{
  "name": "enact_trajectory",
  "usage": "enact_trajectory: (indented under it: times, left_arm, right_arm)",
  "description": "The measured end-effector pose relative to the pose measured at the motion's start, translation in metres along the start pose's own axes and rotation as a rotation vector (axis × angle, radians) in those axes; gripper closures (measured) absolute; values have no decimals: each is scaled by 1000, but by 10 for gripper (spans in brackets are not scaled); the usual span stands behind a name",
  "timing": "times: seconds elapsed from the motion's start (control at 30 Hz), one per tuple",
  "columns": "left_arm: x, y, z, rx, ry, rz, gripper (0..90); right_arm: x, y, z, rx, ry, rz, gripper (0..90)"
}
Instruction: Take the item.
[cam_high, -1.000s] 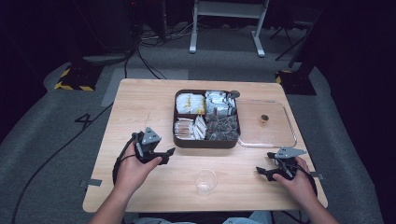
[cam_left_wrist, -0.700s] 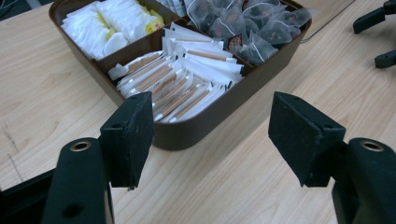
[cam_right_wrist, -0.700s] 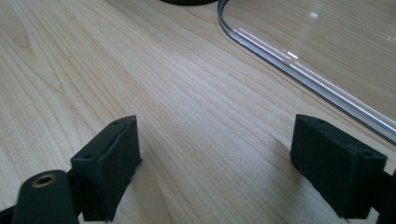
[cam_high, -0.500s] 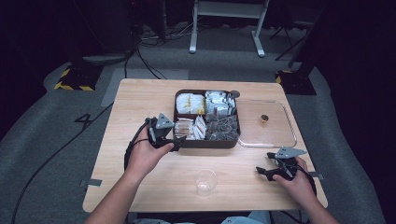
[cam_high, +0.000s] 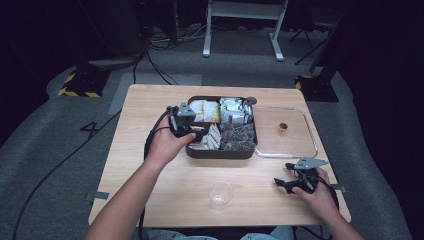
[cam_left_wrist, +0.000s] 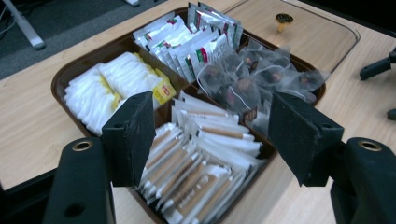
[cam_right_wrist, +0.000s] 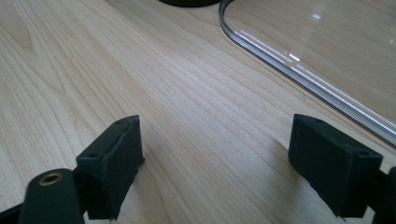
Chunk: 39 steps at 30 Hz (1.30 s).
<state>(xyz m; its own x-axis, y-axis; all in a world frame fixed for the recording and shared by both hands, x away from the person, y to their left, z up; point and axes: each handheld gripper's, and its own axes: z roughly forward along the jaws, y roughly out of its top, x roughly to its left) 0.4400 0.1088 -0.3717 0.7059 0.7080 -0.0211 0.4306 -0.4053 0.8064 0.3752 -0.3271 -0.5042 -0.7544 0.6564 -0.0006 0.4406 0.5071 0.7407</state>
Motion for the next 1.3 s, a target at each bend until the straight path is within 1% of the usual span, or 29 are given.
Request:
enact_trajectory:
  times: [0.13, 0.27, 0.37, 0.4, 0.53, 0.6, 0.67, 0.7, 0.8, 0.83, 0.87, 0.9, 0.97, 1.0, 1.03, 1.1, 1.13, 1.17, 1.2, 1.23, 1.3]
  left_arm:
    - [5, 9, 11, -4, -9, -12, 327]
    - [11, 18, 24, -4, -4, 12, 328]
    - [17, 24, 33, 1, -14, 10, 331]
    - [18, 24, 36, 2, -10, 7, 334]
    - [24, 29, 51, 22, -6, 37, 358]
    - [28, 31, 60, 25, -12, 29, 365]
    - [33, 33, 71, 31, -22, -8, 377]
    - [34, 34, 73, 38, -23, -11, 385]
    - [39, 38, 86, 37, -21, -31, 399]
    - [39, 39, 89, 42, -22, -28, 399]
    - [40, 40, 93, 51, -25, -11, 403]
    - [40, 40, 96, 64, -23, -5, 414]
    - [40, 41, 104, 87, -37, 15, 428]
    - [41, 41, 108, 91, -50, 17, 437]
    - [41, 41, 110, 108, -57, 17, 462]
    - [45, 39, 119, 154, -43, 54, 520]
    - [47, 38, 123, 173, -39, 65, 520]
    - [50, 38, 126, 181, -35, 62, 540]
    - [52, 36, 129, 192, -36, 50, 550]
    - [53, 36, 131, 195, -31, 51, 561]
    - [55, 35, 135, 237, 0, 74, 604]
  right_arm:
    - [0, 0, 0, 0, 1, -2, 181]
    - [-1, 0, 0, 0, 5, -6, 184]
    - [-1, -1, -1, -2, 8, -9, 200]
    - [-2, -1, -1, -4, 10, -9, 218]
    - [-4, -2, -2, -11, 12, -11, 247]
    - [-4, -2, -2, -11, 11, -12, 247]
    - [-4, -2, -2, -11, 10, -13, 248]
    - [-4, -2, -2, -12, 10, -14, 248]
    - [-4, -2, -2, -12, 10, -14, 248]
    - [-4, -2, -2, -12, 10, -14, 248]
    - [-4, -2, -2, -12, 10, -14, 249]
    - [-3, -2, -2, -12, 10, -14, 249]
    - [-3, -2, -2, -11, 11, -16, 251]
    - [-3, -2, -2, -12, 12, -14, 251]
    - [-3, -2, -2, -13, 12, -15, 251]
    - [-3, -2, -2, -12, 11, -16, 251]
    - [-3, -2, -2, -12, 11, -16, 251]
    - [-3, -2, -2, -12, 11, -16, 252]
    - [-3, -2, -2, -12, 12, -16, 253]
    - [-3, -2, -2, -13, 13, -16, 255]
    - [-3, -2, -2, -12, 15, -17, 261]
